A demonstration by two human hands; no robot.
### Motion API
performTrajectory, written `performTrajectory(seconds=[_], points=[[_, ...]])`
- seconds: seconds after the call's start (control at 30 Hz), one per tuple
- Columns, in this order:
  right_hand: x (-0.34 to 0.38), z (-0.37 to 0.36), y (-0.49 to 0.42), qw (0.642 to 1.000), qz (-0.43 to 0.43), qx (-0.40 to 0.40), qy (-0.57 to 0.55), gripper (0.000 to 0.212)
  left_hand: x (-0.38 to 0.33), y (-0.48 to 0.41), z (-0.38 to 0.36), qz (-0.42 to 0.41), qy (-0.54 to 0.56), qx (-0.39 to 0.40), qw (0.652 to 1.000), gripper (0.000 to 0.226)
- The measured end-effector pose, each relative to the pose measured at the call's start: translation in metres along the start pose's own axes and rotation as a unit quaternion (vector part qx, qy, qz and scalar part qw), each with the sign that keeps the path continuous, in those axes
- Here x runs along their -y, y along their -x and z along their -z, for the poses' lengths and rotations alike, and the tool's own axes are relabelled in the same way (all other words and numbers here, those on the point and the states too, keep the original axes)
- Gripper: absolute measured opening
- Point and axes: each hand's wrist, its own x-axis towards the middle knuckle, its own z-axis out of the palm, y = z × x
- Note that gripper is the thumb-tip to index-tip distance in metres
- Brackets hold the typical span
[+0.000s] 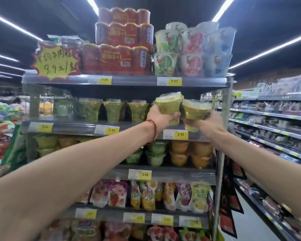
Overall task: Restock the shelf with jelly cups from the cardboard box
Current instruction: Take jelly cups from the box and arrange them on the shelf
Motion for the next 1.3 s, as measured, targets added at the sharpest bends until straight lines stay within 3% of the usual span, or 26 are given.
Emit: performTrajectory(seconds=[0.2,0.37,0.7,1.1,1.3], points=[[-0.019,0.023,-0.030,0.999,-0.018,-0.023,0.038,0.047,-0.005,-0.032,-0.031,-0.003,-0.073,-0.044,0.996,0.061],[-0.033,0.034,-0.052,0.997,-0.046,-0.038,0.049,0.064,-0.004,-0.049,-0.051,0.017,-0.117,-0.042,0.992,0.057],[-0.055,0.031,-0.085,0.988,-0.062,0.015,0.142,0.052,0.012,-0.050,-0.073,0.055,-0.181,-0.034,0.981,0.051],[-0.045,0.032,-0.078,0.965,-0.042,0.034,0.256,0.059,0.012,-0.047,-0.090,0.107,-0.317,-0.079,0.939,0.045],[-0.036,0.041,-0.066,0.949,-0.045,0.066,0.305,0.050,0.013,-0.046,-0.090,0.108,-0.350,-0.066,0.928,0.058]])
